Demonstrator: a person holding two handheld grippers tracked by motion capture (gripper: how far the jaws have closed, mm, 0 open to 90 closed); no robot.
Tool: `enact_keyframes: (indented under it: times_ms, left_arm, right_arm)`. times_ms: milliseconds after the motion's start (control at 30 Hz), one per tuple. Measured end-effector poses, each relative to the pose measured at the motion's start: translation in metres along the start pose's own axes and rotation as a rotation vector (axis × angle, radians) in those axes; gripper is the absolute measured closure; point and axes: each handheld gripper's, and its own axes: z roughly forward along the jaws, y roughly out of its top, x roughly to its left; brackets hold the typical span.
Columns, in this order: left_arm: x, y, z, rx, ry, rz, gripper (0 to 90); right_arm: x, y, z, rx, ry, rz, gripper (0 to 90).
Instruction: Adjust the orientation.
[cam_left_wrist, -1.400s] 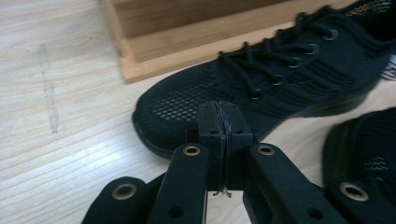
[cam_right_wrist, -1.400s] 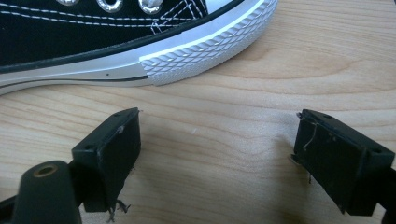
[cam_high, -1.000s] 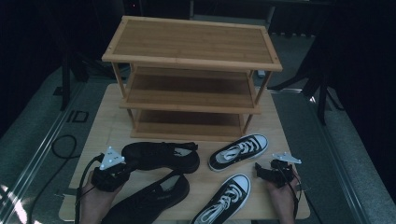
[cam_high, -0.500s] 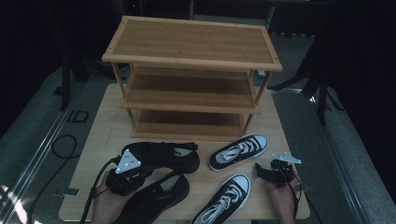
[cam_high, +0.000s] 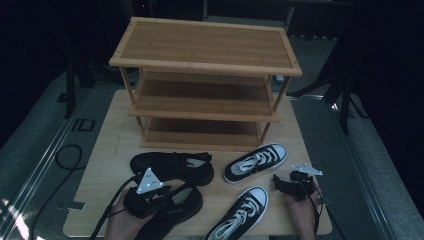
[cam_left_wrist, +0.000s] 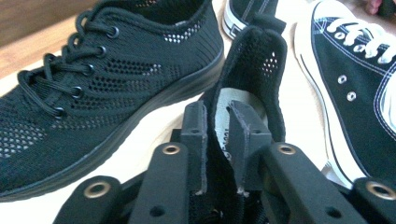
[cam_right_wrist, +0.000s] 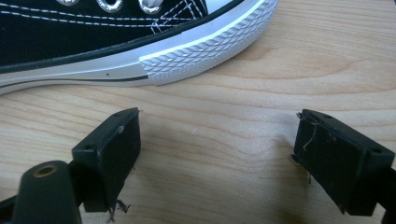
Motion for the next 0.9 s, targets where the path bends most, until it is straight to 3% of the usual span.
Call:
enact_keyframes:
  times_ms: [133, 233, 333, 600, 900]
  left_arm:
    - [-0.002, -0.001, 0.006, 0.047, 0.026, 0.02, 75.3]
    - [-0.001, -0.001, 0.007, 0.056, 0.012, 0.019, 81.9]
    - [0.003, 0.0, 0.008, 0.059, -0.003, 0.009, 87.2]
    - [0.014, 0.004, 0.005, 0.039, 0.0, -0.006, 88.8]
    - [0.015, 0.03, 0.028, 0.043, -0.007, 0.069, 88.9]
  right_arm:
    - [0.0, 0.0, 0.0, 0.0, 0.0, 0.0, 14.5]
    - [0.0, 0.0, 0.0, 0.0, 0.0, 0.0, 14.5]
    - [0.0, 0.0, 0.0, 0.0, 0.0, 0.0, 14.5]
    - [0.0, 0.0, 0.0, 0.0, 0.0, 0.0, 14.5]
    - [0.0, 0.0, 0.0, 0.0, 0.0, 0.0, 14.5]
